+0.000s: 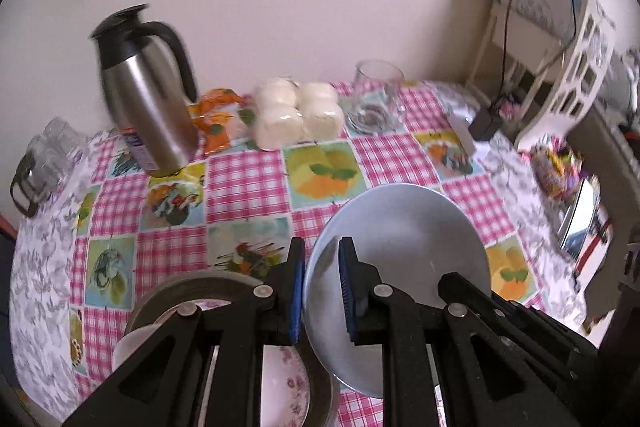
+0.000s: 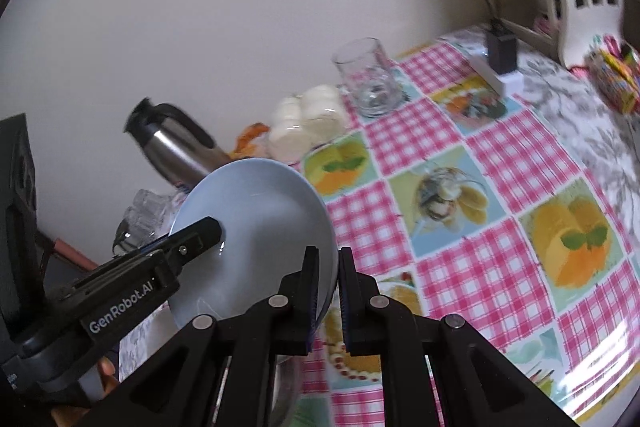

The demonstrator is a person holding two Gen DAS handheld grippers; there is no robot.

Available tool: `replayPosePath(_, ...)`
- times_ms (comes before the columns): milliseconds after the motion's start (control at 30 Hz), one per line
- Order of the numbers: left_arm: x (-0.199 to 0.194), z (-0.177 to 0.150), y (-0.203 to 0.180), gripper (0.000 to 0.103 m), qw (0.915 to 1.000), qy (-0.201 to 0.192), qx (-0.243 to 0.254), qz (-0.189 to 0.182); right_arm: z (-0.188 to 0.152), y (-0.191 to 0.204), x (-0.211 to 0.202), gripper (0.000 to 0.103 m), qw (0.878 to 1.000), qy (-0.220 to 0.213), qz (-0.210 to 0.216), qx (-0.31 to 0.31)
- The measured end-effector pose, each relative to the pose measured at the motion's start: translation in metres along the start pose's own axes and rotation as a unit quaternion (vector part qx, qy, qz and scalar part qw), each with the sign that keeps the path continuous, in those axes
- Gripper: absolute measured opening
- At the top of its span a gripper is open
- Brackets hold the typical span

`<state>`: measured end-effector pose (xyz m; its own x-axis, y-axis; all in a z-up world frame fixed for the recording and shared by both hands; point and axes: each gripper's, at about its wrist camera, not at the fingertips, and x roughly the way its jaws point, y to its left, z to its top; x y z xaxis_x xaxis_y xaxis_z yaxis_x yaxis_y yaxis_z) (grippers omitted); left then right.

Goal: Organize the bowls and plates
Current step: 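Lift the white bowl with both grippers and carry it over the basin, then lower the white bowl onto the stacked bowls with both grippers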

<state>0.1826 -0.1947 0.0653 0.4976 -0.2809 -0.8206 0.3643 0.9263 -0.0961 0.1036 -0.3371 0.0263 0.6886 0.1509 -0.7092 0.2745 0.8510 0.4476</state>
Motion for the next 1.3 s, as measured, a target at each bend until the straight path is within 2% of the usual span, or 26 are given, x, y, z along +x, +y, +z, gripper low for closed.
replayPosePath(267,-0.031,-0.023,0.055,0.017,0.997,-0.035,-0.069,-0.009,-0.014,0.048,0.002,0.01,0.998,0.006,0.019,-0.057)
replayPosePath(600,-0.065,-0.042,0.106,0.017,0.9903,-0.07,-0.12,0.01,-0.036,0.106,0.018,0.01,0.992,0.036,0.041,-0.118)
replayPosePath(867,-0.063,-0.066,0.136,0.017,0.9855,-0.056,-0.16,0.002,-0.05,0.132,0.028,0.01,0.986,0.057,0.035,-0.153)
replayPosePath(1033,-0.064,-0.077,0.145,0.017,0.9836,-0.051,-0.173,0.004,-0.058,0.147,0.033,0.011,0.981,0.065,0.017,-0.18)
replayPosePath(1300,-0.055,-0.093,0.157,0.017,0.9803,-0.031,-0.194,-0.019,-0.067,0.156,0.041,0.012,0.977,0.082,-0.003,-0.199)
